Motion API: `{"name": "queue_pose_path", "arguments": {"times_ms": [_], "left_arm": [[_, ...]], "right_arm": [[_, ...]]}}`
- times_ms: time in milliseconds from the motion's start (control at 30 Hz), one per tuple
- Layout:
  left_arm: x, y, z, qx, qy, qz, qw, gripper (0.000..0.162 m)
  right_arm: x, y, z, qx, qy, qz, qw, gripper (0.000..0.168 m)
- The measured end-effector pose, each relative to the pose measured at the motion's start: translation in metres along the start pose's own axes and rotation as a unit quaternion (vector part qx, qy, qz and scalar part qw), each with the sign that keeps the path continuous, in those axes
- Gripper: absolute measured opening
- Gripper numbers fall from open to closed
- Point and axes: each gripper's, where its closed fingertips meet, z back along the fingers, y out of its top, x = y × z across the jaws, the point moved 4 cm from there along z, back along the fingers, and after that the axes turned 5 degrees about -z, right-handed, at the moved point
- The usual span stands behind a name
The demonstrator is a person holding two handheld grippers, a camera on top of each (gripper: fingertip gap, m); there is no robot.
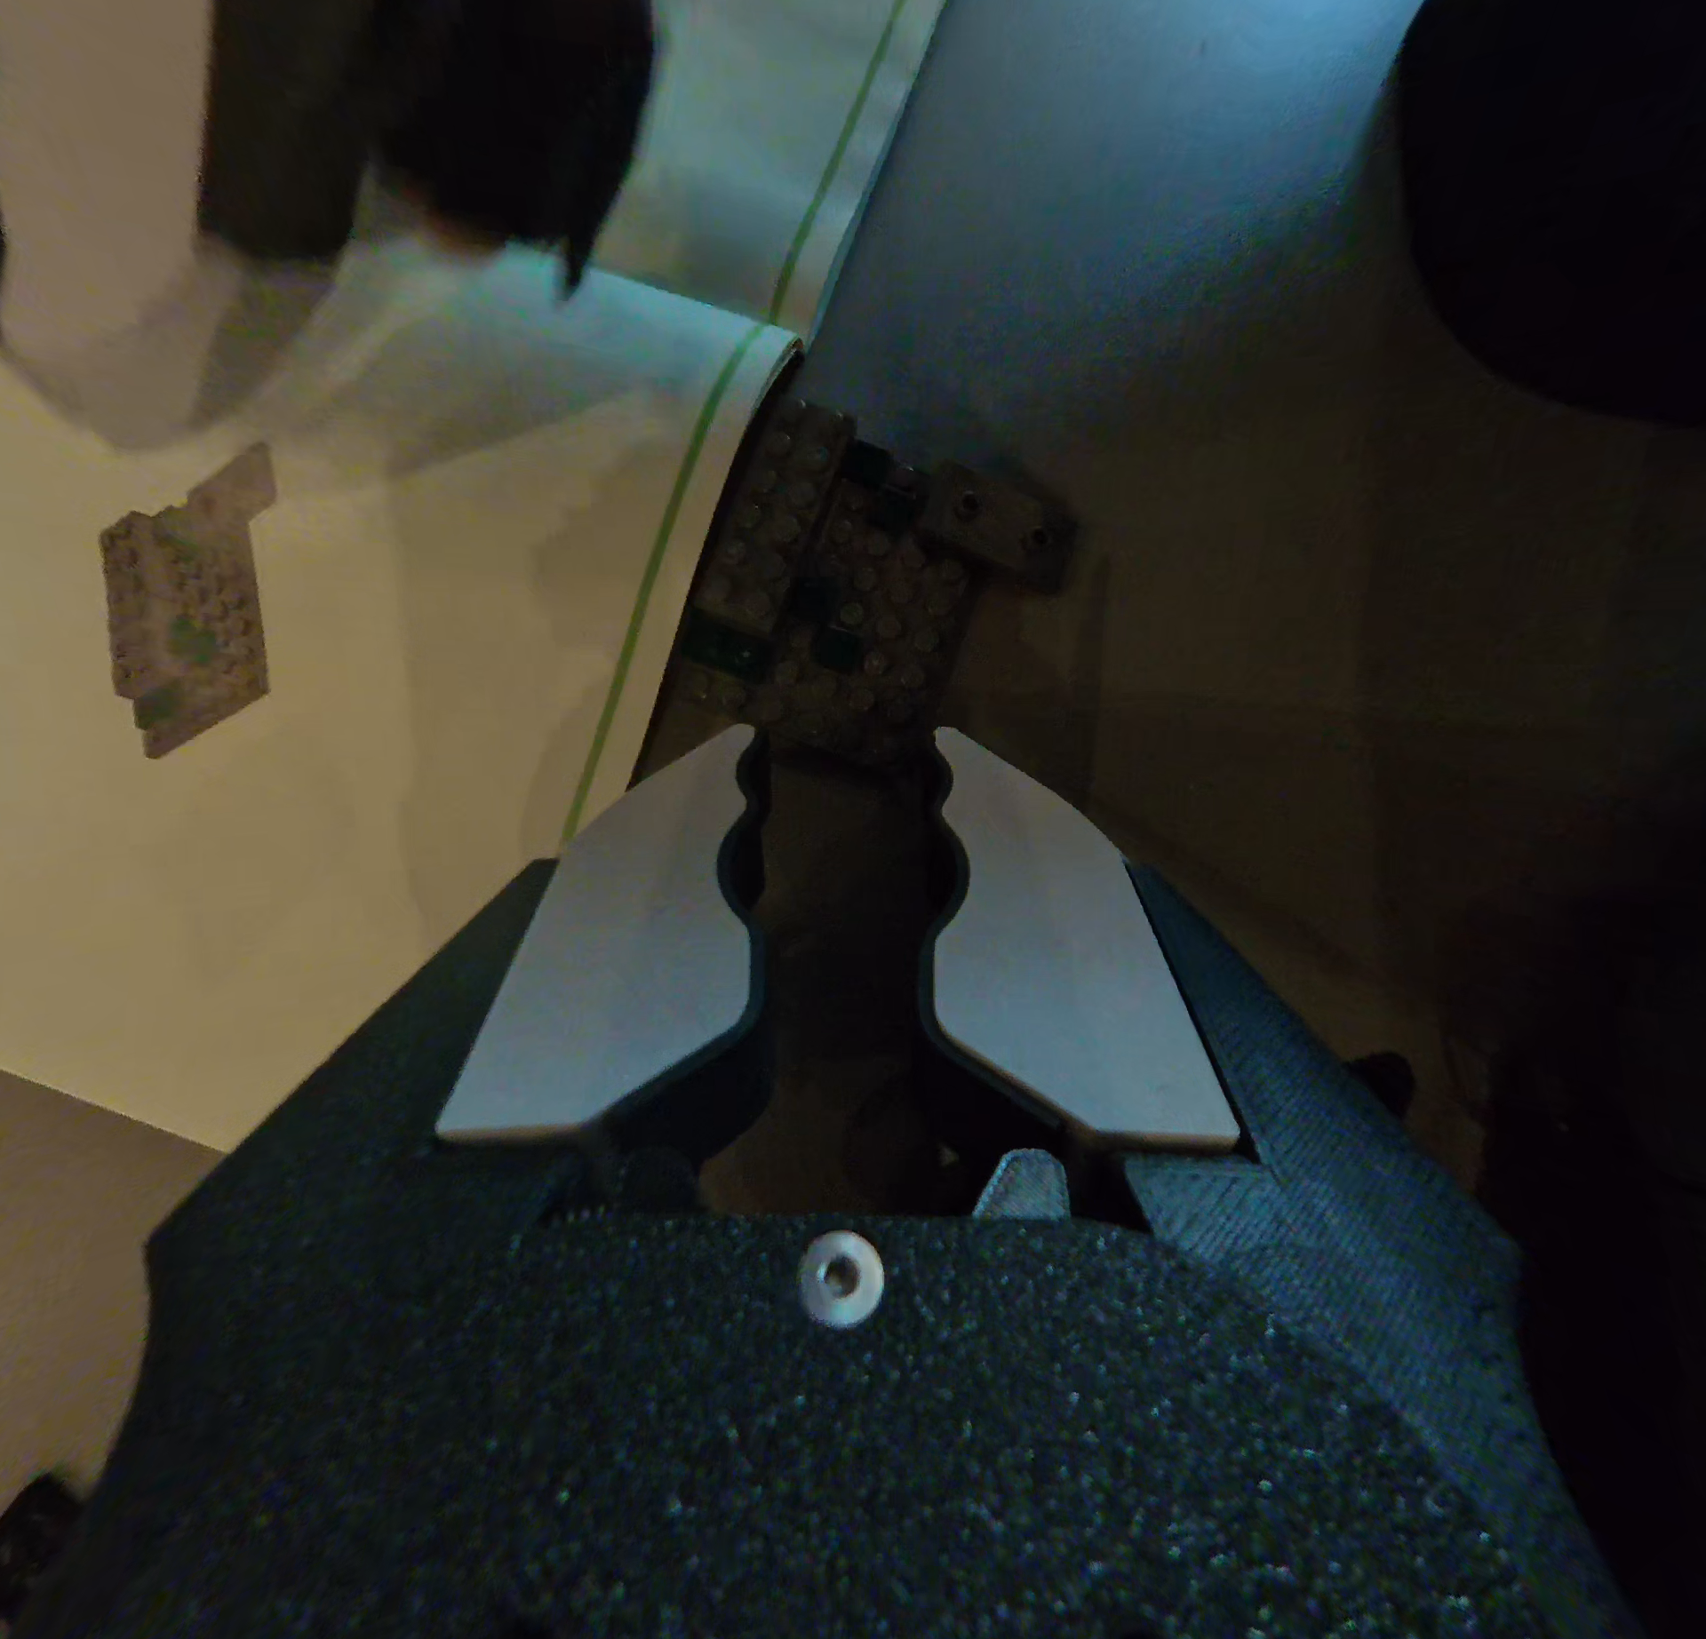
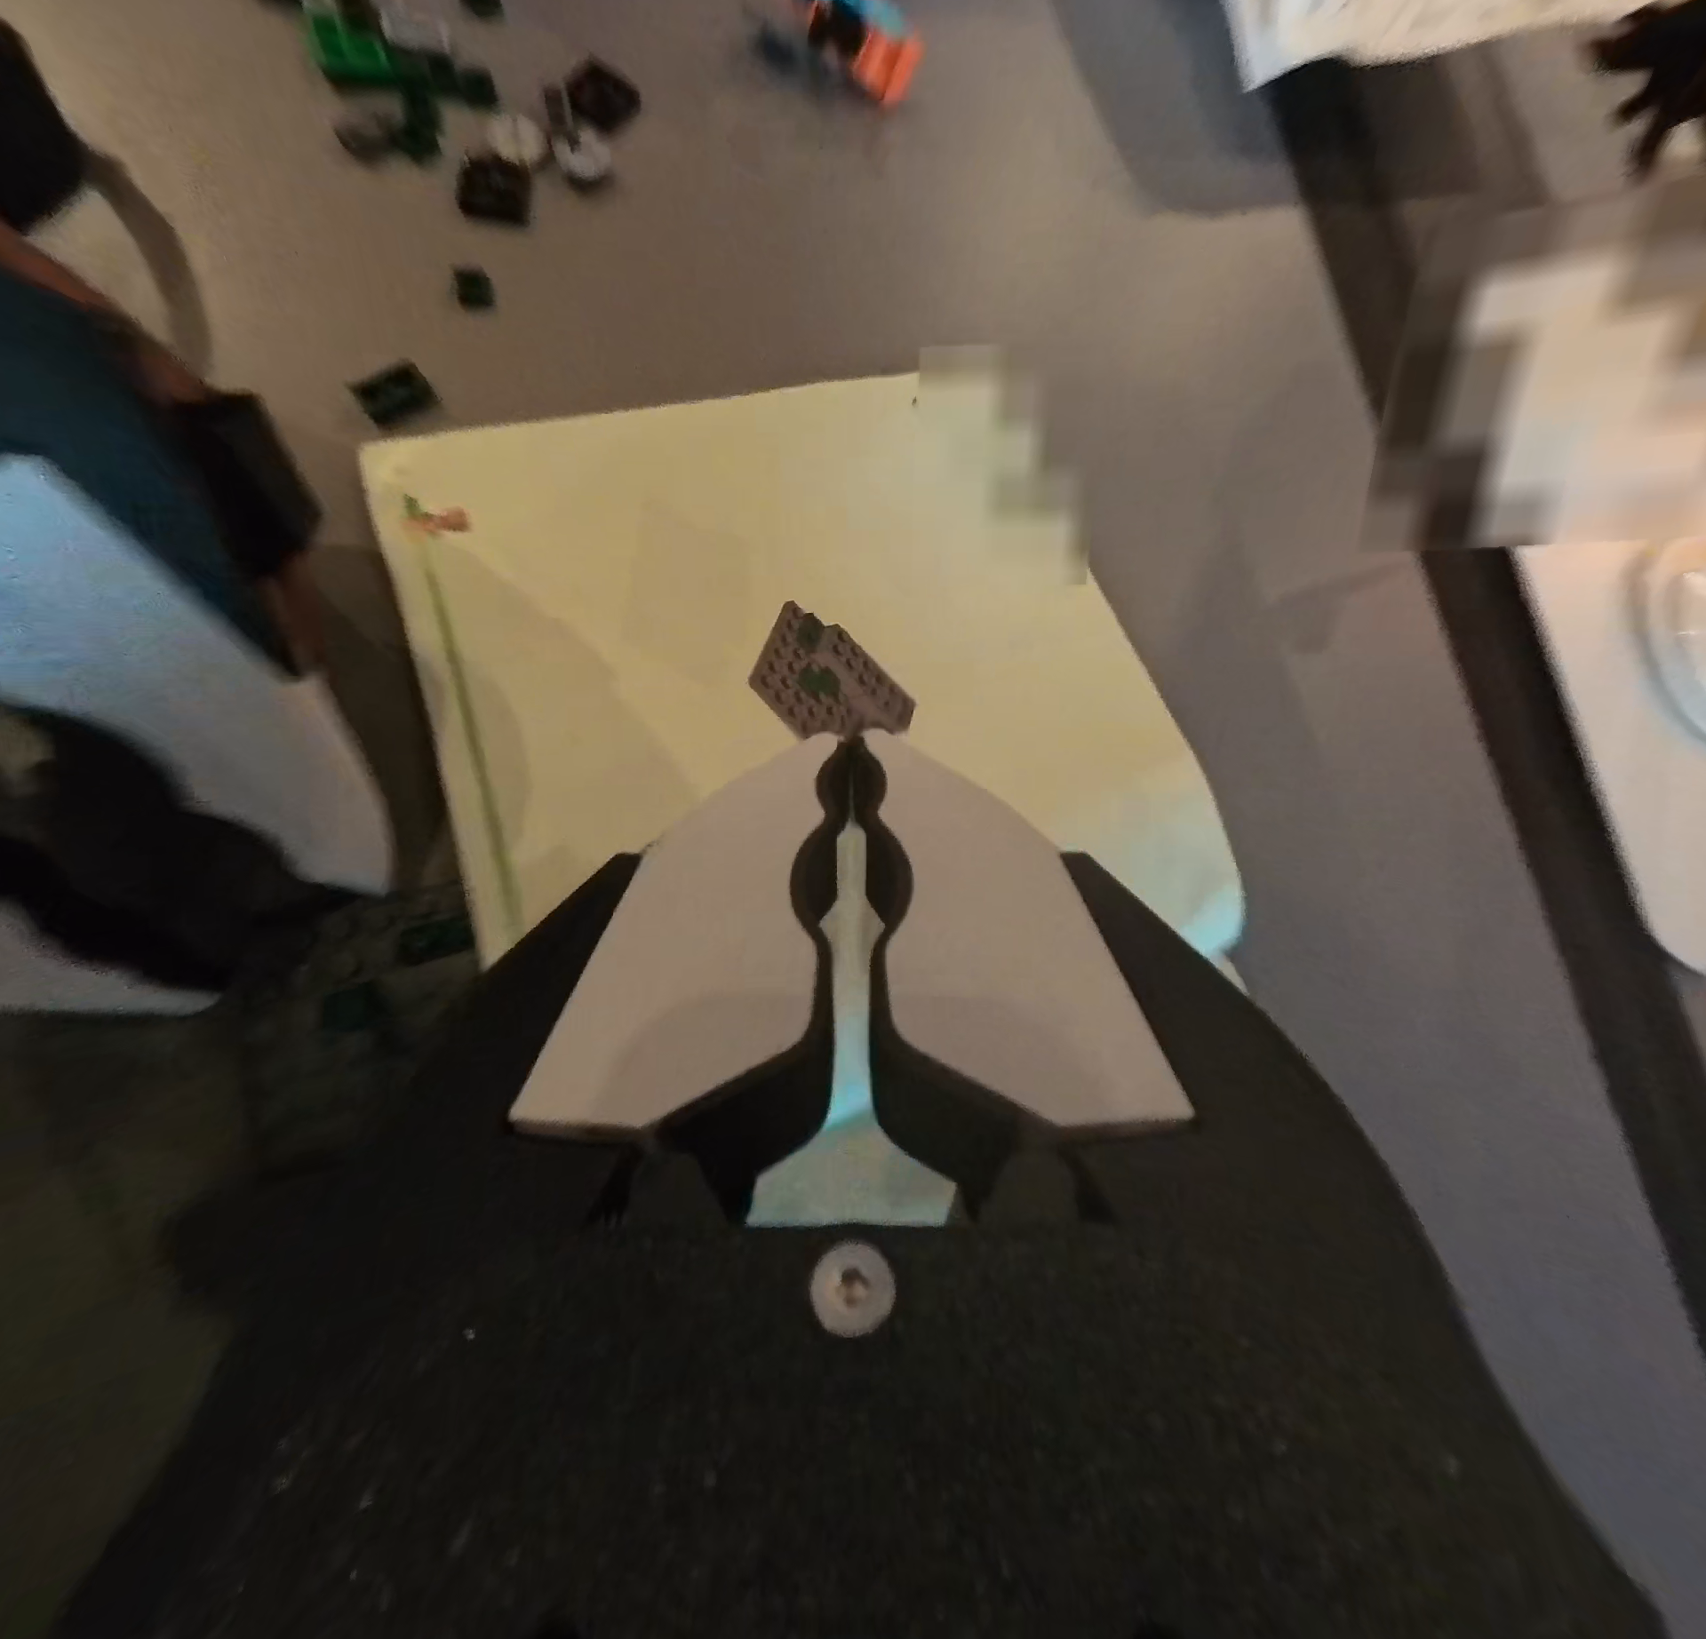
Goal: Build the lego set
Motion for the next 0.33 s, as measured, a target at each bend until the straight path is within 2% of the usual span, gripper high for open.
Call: {"name": "queue_pose_path", "arguments": {"times_ms": [133, 333], "left_arm": [[0.000, 0.000, 0.000, 0.000, 0.001, 0.001, 1.000, 0.032], [0.000, 0.000, 0.000, -0.001, 0.003, -0.003, 1.000, 0.032]], "right_arm": [[-0.020, -0.007, 0.043, 0.040, -0.002, -0.011, 0.999, 0.000], [-0.066, -0.051, 0.078, 0.043, 0.046, -0.016, 0.998, 0.010]]}}
